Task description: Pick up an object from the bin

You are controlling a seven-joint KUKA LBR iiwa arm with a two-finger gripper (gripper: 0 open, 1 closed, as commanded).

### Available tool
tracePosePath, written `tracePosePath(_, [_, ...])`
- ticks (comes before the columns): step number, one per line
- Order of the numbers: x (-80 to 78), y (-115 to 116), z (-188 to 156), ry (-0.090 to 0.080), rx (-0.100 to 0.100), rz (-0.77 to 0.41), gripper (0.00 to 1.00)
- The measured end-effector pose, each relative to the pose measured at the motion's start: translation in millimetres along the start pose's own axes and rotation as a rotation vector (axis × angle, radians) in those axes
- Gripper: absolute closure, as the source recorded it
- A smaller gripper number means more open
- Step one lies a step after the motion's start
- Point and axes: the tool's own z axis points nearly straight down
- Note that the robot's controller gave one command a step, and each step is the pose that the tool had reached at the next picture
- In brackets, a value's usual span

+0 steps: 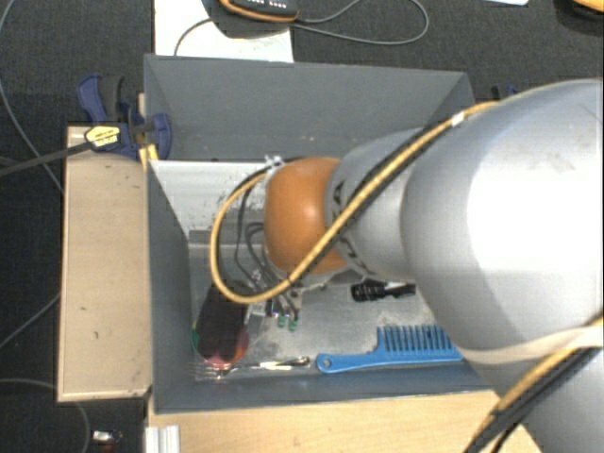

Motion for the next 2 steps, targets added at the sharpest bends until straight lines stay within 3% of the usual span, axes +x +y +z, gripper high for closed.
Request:
tracePosePath(1, [-0.7, 11.6, -25.3, -0.004, 0.0, -0.068, 1.0])
tracePosePath(2, [19.3, 30.7, -53.7, -0.004, 0.001, -0.427, 1.0])
